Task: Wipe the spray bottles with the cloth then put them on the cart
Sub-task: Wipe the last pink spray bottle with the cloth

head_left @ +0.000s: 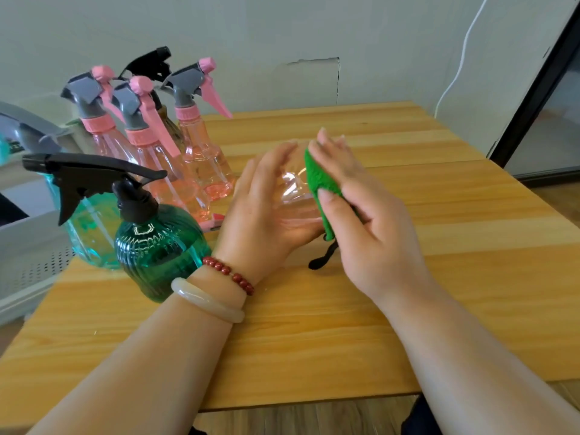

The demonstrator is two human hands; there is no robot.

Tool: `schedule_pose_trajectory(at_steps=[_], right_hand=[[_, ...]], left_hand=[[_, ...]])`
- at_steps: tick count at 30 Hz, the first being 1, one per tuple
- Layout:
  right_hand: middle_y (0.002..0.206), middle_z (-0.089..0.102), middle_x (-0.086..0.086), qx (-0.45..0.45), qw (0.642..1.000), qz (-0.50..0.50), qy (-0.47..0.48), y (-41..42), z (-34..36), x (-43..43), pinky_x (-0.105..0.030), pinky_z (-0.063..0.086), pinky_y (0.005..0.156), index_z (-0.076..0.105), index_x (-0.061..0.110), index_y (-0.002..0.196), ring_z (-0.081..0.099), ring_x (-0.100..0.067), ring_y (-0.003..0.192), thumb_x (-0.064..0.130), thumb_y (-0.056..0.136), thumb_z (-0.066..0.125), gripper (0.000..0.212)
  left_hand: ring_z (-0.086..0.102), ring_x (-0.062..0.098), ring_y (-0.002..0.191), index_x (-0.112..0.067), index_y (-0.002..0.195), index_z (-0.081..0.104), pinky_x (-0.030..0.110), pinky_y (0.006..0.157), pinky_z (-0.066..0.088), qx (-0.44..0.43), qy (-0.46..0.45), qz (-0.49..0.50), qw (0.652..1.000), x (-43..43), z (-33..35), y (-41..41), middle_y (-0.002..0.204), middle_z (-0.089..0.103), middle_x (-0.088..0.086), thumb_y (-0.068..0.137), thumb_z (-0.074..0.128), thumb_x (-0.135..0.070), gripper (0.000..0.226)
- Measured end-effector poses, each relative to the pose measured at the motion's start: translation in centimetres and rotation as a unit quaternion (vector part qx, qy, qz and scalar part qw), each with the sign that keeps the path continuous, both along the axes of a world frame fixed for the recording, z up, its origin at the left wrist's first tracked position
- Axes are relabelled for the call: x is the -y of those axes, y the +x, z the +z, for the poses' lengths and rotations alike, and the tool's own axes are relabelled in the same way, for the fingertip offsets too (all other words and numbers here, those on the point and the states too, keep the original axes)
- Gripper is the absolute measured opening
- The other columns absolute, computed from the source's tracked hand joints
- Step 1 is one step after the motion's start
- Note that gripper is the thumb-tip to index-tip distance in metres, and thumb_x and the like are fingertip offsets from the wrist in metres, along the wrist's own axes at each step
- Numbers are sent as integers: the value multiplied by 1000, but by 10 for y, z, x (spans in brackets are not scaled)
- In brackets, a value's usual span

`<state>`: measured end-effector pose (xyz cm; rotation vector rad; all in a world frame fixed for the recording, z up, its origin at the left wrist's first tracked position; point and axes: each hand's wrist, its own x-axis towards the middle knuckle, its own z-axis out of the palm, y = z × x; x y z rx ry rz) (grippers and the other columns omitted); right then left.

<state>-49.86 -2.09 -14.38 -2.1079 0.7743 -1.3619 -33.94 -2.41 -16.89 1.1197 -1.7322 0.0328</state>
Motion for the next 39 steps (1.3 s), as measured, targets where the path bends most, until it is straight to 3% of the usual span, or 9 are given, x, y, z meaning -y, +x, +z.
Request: schedule_pose_trajectory(at_steps=[7, 10, 14, 19, 24, 29, 33, 36, 39], right_hand=[[147, 45, 18, 45, 989, -54, 132, -6, 4, 10, -21, 31, 112, 48, 38, 136, 35, 6, 137, 21, 104, 45, 37], [150, 43, 9, 14, 999, -24, 20, -5, 5, 3, -19, 24, 117, 51, 23, 139, 28, -2, 144, 13, 101, 45, 40], [145, 50, 7, -23, 999, -2, -39, -3, 9, 5, -23, 29, 116, 58, 22, 133, 34, -5, 142, 13, 99, 43, 38], [84, 70, 11, 66, 980, -56, 181, -8, 20, 14, -34, 48, 71, 68, 32, 104, 64, -9, 80, 25, 103, 42, 27], [131, 60, 10, 42, 998, 30, 47, -10, 17, 9, -27, 40, 108, 64, 22, 122, 50, -3, 129, 11, 97, 41, 36], [87, 71, 16, 103, 971, -8, 214, -9, 16, 16, -26, 49, 79, 69, 34, 98, 66, -2, 87, 22, 104, 41, 30], [147, 46, 16, 39, 994, 41, 96, -8, 5, 8, -28, 28, 118, 53, 35, 135, 35, -1, 141, 19, 101, 41, 40], [152, 36, 16, -1, 997, 71, 27, -6, 3, 7, -25, 15, 122, 47, 36, 135, 17, -2, 148, 18, 99, 40, 41], [151, 40, 18, 70, 988, 69, 122, -4, 4, 10, -28, 23, 120, 52, 38, 131, 27, 5, 142, 20, 98, 40, 39]], left_hand=[[49, 15, 122, -14, 141, 36, 29, 105, 45, 27, -10, 12, 1000, 0, -2, -3, 133, 48, 3, 73, 77, -53, 88], [46, 9, 121, -8, 141, 39, 14, 105, 37, 10, -12, 5, 1000, -1, -1, -5, 132, 46, 1, 75, 77, -46, 85], [50, 18, 124, -5, 142, 39, 33, 107, 44, 23, -8, 6, 1000, -2, -1, -5, 134, 49, 4, 81, 71, -54, 85], [49, 25, 124, -21, 140, 34, 38, 108, 43, 70, -22, 0, 997, -3, -2, -5, 132, 41, -3, 69, 80, -50, 90], [49, 23, 125, -17, 141, 34, 40, 108, 43, 73, -45, 7, 996, -3, 0, -5, 134, 41, -3, 74, 77, -52, 87], [49, 24, 125, -22, 140, 33, 40, 107, 45, 57, -27, 10, 998, -5, 0, -5, 134, 40, -3, 72, 76, -52, 86], [49, 17, 123, -24, 142, 32, 30, 105, 47, -8, -19, 14, 1000, -4, -2, -4, 132, 40, -8, 73, 78, -49, 87], [46, 10, 126, -19, 143, 29, 26, 108, 43, -35, -25, 14, 999, -2, -4, 1, 133, 41, -6, 76, 77, -43, 86], [45, 7, 122, -21, 144, 31, 16, 107, 37, -9, -28, 19, 999, -1, -3, 2, 130, 41, -3, 72, 80, -47, 91]])
